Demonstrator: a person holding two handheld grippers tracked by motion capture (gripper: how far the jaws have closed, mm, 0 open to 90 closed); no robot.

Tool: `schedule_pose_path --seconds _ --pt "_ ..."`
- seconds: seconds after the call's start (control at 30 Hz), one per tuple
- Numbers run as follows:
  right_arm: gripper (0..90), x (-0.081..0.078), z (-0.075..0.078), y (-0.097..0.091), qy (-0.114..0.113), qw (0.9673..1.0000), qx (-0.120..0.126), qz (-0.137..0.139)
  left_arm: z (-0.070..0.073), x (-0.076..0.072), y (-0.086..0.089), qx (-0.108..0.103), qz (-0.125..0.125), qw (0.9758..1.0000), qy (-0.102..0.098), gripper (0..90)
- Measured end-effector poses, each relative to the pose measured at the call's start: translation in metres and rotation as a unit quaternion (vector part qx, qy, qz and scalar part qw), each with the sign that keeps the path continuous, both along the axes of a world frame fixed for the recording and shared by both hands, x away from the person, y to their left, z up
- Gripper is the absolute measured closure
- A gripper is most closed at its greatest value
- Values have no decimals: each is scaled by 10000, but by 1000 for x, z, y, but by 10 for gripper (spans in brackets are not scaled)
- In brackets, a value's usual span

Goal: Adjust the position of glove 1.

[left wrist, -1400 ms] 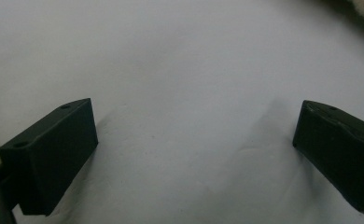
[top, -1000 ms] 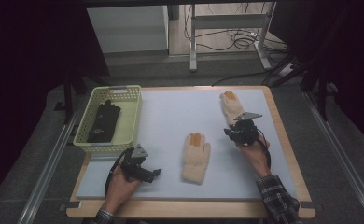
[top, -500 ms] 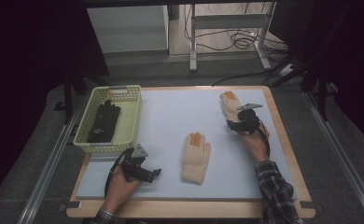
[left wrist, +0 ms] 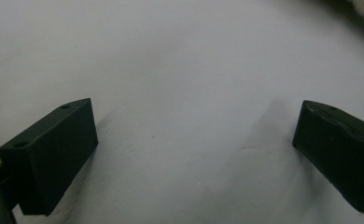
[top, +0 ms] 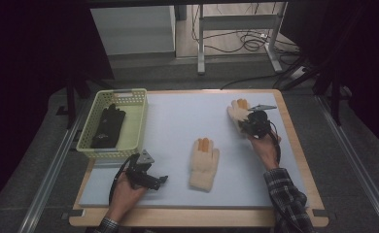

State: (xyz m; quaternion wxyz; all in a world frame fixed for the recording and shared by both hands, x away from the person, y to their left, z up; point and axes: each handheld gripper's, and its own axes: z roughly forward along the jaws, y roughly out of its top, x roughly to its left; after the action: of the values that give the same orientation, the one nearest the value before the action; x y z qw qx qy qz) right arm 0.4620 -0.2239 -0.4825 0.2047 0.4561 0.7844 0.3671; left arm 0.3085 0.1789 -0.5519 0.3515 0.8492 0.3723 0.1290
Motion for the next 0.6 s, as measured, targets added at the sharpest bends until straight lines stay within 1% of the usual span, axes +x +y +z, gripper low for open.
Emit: schedule_pose_path --seconds 0.03,0.07,0.1,0.13,0.17,0.2,0.23,0.27,0.37,0.4,0.5,0.53,0.6 --pt "788 -8 5 3 34 10000 40 81 0 0 0 0 -1 10000 2 0" --pt "785 -17 9 7 76 9998 3 179 0 0 0 4 -1 10000 0 0" --pt "779 -27 11 11 102 9995 -89 294 0 0 0 4 -1 10000 1 0" --pt "762 -40 12 17 165 9985 -232 466 0 0 0 1 1 10000 4 0" --pt "741 -48 12 20 218 9977 -313 568 0 0 0 5 -6 10000 1 0" --pt "645 -64 12 26 248 9954 -434 817 0 0 0 -3 4 10000 10 0" --pt "645 -64 12 26 248 9954 -434 817 0 0 0 -4 6 10000 11 0" --pt "617 -72 15 30 115 9951 -441 875 0 0 0 4 -1 10000 2 0" --pt "616 -69 15 34 88 9954 -371 877 0 0 0 2 1 10000 5 0" --pt "614 -65 13 37 99 9953 -368 887 0 0 0 1 1 10000 4 0" --pt "615 -52 8 46 136 9956 -342 865 0 0 0 4 -1 10000 3 0" --pt "610 -42 1 53 121 9960 -368 806 0 0 0 5 -1 10000 2 0" --pt "574 -31 -8 59 167 9964 -414 726 0 0 0 5 -2 10000 0 0"
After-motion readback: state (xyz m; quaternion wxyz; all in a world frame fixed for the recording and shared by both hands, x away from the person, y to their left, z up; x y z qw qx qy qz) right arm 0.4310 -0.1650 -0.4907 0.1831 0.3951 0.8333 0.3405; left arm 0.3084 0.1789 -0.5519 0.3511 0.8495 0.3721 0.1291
